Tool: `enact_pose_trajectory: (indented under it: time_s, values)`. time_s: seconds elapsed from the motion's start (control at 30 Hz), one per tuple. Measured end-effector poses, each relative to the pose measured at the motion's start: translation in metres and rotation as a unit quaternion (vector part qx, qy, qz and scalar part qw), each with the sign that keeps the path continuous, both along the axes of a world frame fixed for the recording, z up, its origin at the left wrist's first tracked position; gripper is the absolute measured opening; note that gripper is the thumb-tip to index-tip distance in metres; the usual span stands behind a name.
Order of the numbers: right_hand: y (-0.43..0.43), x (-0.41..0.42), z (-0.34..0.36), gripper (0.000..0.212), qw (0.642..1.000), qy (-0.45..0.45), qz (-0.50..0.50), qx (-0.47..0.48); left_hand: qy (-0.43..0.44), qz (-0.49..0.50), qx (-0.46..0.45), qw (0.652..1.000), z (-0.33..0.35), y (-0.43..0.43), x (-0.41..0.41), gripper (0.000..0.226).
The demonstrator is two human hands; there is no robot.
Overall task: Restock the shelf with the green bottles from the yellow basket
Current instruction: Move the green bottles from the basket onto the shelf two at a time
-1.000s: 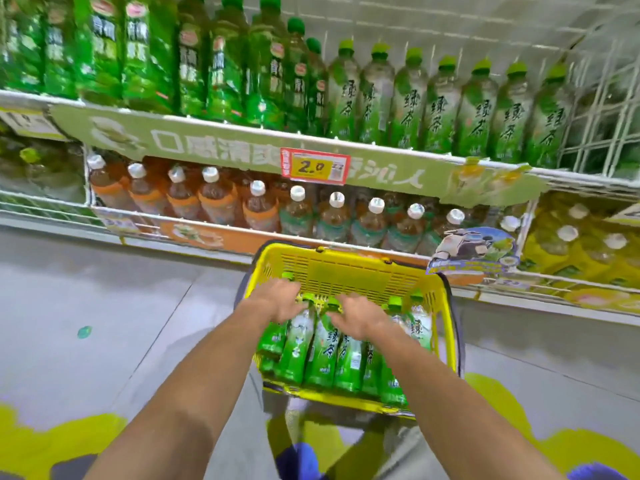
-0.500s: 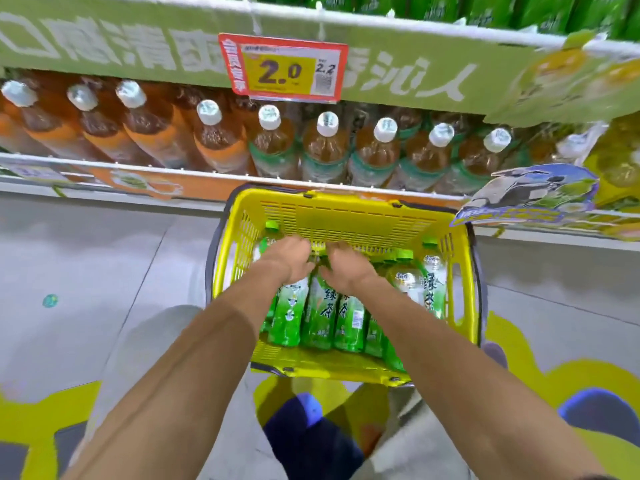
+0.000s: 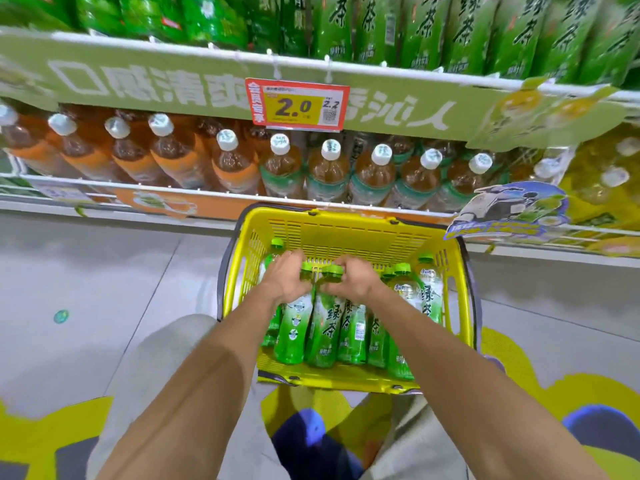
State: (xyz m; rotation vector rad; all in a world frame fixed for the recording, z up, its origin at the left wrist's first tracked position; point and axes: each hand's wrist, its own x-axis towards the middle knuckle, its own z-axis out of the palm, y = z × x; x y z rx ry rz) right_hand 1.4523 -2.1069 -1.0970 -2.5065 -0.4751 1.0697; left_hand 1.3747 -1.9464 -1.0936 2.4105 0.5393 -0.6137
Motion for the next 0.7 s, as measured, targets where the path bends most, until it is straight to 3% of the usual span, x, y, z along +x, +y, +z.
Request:
enact_pose_trajectory:
  time_s: [0.3,0.37,0.5,0.63,0.7]
  values:
    - [-0.013,-0.023,0.017,0.088,0.987,0.091,-0.063,0.114,-0.008,0.064,-0.133,0.989,0.015,0.015,-0.019,0.067]
    - [-0.018,-0.028,0.021,0.087,0.986,0.086,-0.064,0.128,0.007,0.081,-0.15,0.985,0.018,0.02,-0.022,0.08]
    - [-0.023,-0.037,0.026,0.099,0.992,0.058,-0.06,0.099,0.003,0.083,-0.176,0.981,0.0,0.023,-0.029,0.131]
    - [-0.029,-0.043,0.029,0.106,0.993,0.054,-0.05,0.09,0.033,0.03,-0.161,0.986,0.04,0.009,-0.036,0.102]
    - [-0.03,-0.049,0.033,0.108,0.991,0.069,-0.054,0.1,0.037,0.0,-0.151,0.988,0.049,0.008,-0.039,0.098]
